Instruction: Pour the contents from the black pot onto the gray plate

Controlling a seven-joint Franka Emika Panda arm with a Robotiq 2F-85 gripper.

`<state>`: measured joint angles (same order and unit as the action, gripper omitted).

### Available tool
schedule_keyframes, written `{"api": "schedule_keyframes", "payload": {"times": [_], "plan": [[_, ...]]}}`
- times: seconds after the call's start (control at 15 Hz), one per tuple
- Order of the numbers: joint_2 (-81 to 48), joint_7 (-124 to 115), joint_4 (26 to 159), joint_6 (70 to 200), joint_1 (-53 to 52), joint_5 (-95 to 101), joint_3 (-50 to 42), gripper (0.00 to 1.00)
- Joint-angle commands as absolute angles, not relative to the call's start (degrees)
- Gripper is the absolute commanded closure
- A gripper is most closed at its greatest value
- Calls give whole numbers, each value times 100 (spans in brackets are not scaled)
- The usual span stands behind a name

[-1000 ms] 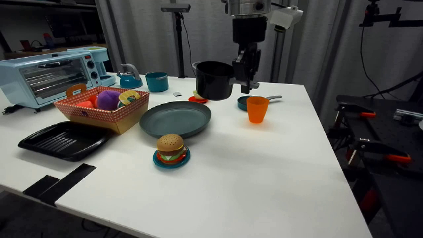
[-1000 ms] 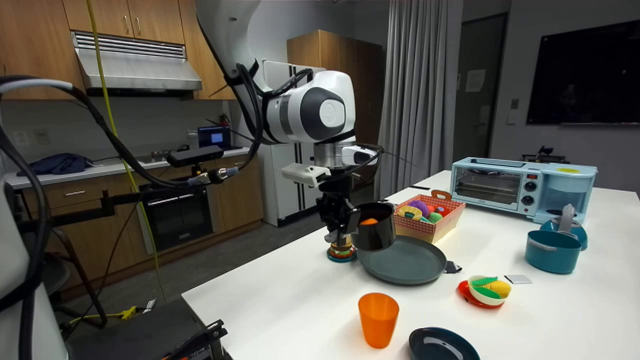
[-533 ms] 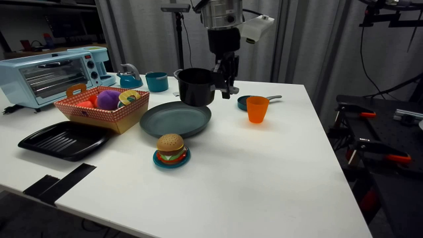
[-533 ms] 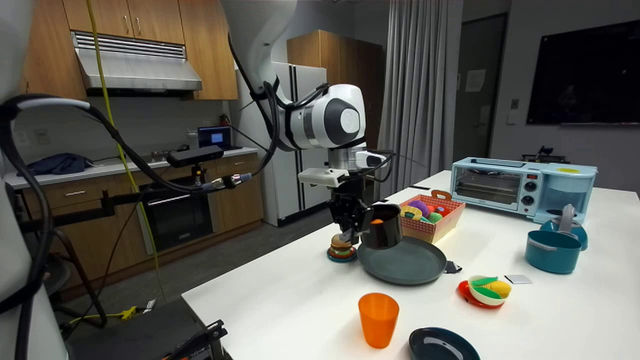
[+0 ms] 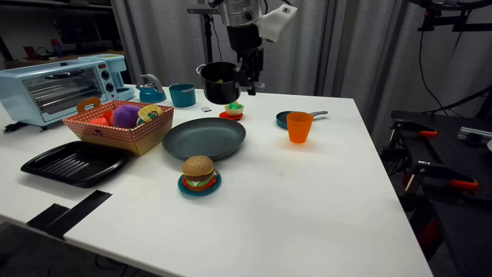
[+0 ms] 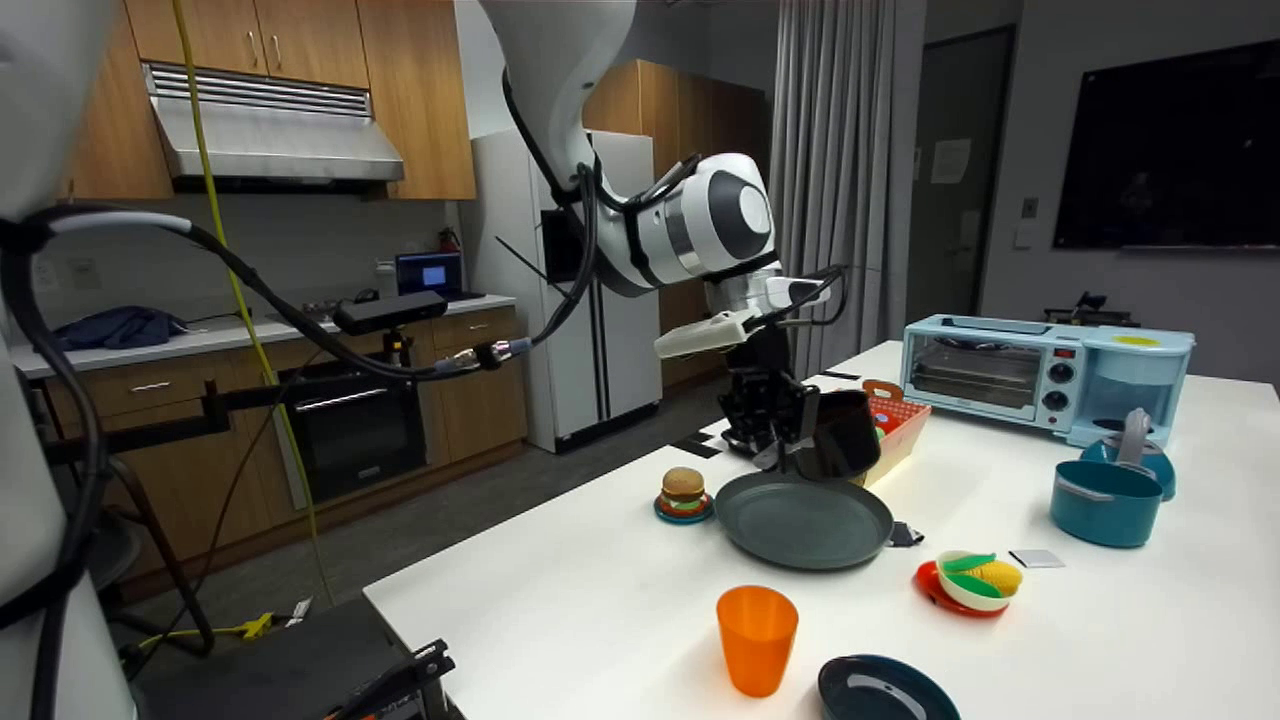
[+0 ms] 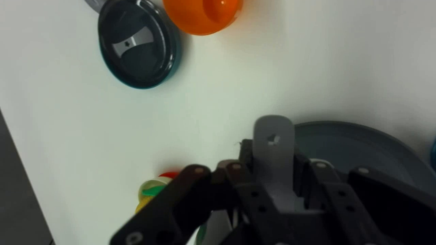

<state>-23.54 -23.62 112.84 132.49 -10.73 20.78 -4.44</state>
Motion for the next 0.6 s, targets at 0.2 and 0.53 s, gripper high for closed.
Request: {"api": "schedule_keyframes", "payload": {"times": [0.2, 0.53], "plan": [[-2553, -3221, 10763, 12048, -1417, 3504, -848, 93], [-2822, -3770, 10685, 11165, -1577, 4805, -708, 93]]}}
